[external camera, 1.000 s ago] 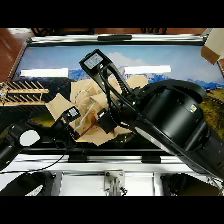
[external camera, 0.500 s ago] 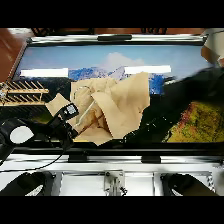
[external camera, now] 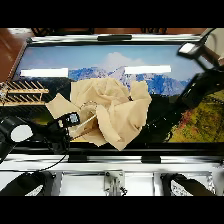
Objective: Fold the shirts.
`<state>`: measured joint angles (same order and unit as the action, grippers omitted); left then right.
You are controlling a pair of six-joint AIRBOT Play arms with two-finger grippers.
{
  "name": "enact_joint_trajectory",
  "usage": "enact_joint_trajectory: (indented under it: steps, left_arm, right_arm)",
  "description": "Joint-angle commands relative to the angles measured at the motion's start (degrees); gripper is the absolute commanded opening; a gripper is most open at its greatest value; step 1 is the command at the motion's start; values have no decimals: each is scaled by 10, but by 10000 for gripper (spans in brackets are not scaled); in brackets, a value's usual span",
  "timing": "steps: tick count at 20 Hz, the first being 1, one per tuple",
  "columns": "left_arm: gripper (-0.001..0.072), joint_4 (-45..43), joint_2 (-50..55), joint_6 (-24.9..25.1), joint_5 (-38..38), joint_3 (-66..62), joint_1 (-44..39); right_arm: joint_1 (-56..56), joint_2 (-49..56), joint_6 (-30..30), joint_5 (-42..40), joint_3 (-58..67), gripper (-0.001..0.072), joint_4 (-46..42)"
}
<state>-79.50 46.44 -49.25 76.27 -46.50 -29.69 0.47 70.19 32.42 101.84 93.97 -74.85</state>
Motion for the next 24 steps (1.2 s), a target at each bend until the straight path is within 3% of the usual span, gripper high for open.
enact_joint_trajectory:
  steps: [1,4,10,20,21,22,24]
  left_arm:
    - [45,-7,21,8,9,-1,0]
    - [45,-7,45,8,7,-1,0]
    - [45,-4,49,8,-18,-1,0]
    - [45,-4,49,16,-36,-1,0]
    - [44,-5,49,16,-42,-1,2]
    - [45,-5,49,17,-49,-1,2]
    - [45,-5,49,17,-58,-1,2]
  right_arm:
    - [46,57,-195,20,-2,620,72]
    - [110,85,-236,2,-2,619,40]
    - [137,139,-235,2,-3,619,77]
    - [160,146,-220,-14,-34,619,54]
    - [171,146,-196,-15,-41,503,42]
    - [183,146,-174,-11,-46,316,31]
    - [204,146,-146,-3,-49,116,24]
